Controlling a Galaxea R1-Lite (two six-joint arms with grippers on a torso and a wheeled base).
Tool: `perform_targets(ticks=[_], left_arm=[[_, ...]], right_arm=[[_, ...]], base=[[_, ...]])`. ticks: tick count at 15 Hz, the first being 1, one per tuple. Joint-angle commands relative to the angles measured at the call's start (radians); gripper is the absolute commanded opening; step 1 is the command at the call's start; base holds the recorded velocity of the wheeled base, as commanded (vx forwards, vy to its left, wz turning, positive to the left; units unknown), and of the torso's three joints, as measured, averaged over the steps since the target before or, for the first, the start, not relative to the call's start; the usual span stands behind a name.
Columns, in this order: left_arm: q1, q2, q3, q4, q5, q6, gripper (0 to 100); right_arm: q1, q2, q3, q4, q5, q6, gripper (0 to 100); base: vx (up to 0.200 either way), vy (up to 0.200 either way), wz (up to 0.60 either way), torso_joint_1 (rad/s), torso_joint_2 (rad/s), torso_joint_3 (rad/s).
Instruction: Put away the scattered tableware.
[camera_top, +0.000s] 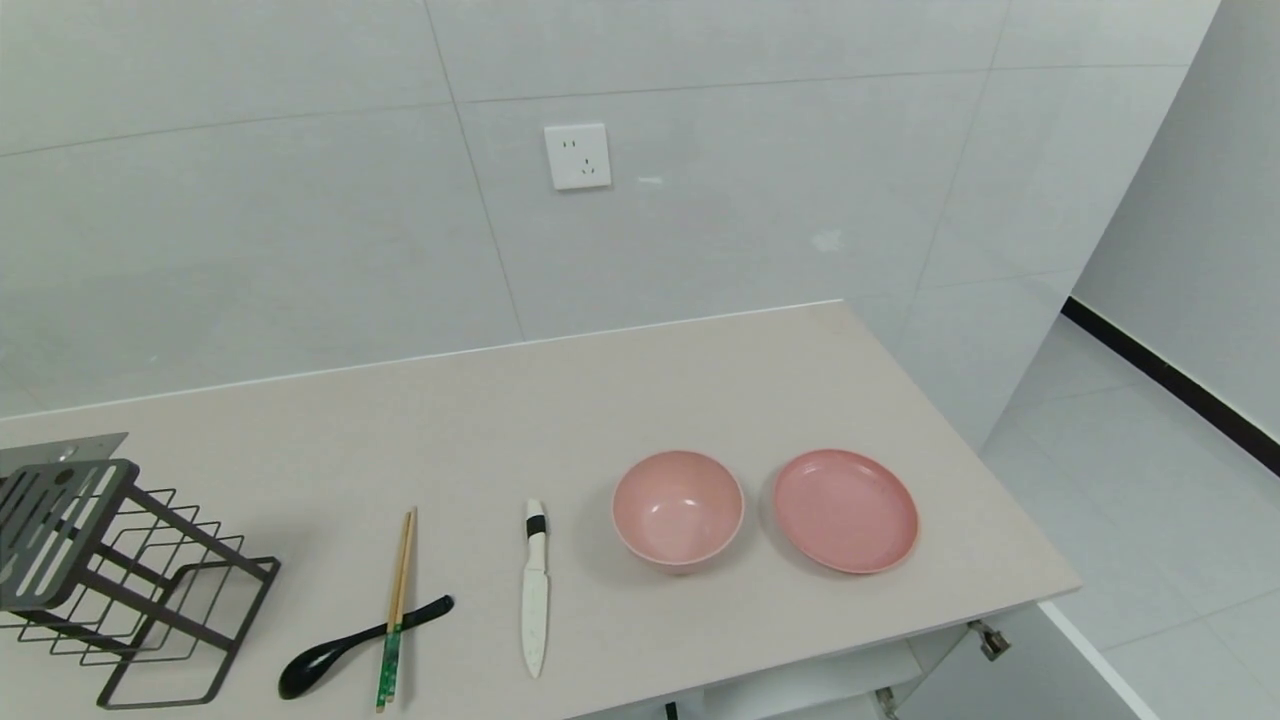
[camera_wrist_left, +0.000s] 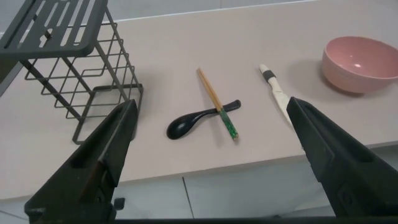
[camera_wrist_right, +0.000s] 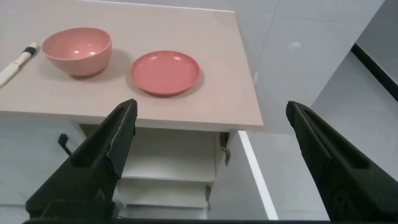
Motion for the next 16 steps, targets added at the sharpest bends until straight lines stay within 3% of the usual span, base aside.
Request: perform_targets(ticks=[1, 3, 7, 9, 12, 16], left_arm=[[0.001, 0.001, 0.000, 0.000, -0.001, -0.002, 100], [0.001, 0.001, 0.000, 0.000, 0.000, -0.006, 100], [0.001, 0.001, 0.000, 0.000, -0.003, 0.029, 100], [0.001, 0.001, 0.000, 0.000, -0.003, 0.028, 100], [0.001, 0.001, 0.000, 0.000, -0.003, 0.026, 100], [0.001, 0.001, 0.000, 0.000, -0.004, 0.024, 100]], right_arm=[[-0.001, 0.000, 0.000, -0.001, 0.000, 0.000, 100], [0.001, 0.000, 0.000, -0.001, -0.001, 0.007, 100], [-0.001, 0.002, 0.000, -0.049, -0.053, 0.044, 100], [-0.001, 0.000, 0.000, -0.089, -0.050, 0.041, 100], [0.010, 0.015, -0.009, 0.025, 0.003, 0.066, 100], [0.016, 0.301, -0.238, 0.028, 0.037, 0.110, 100]], base=[[0.000, 0.000, 0.00, 0.000, 0.00, 0.000], [0.000, 0.000, 0.00, 0.000, 0.00, 0.000], [0.000, 0.000, 0.00, 0.000, 0.00, 0.000], [0.000, 0.000, 0.00, 0.000, 0.00, 0.000], [0.000, 0.000, 0.00, 0.000, 0.00, 0.000], [0.000, 0.000, 0.00, 0.000, 0.00, 0.000]])
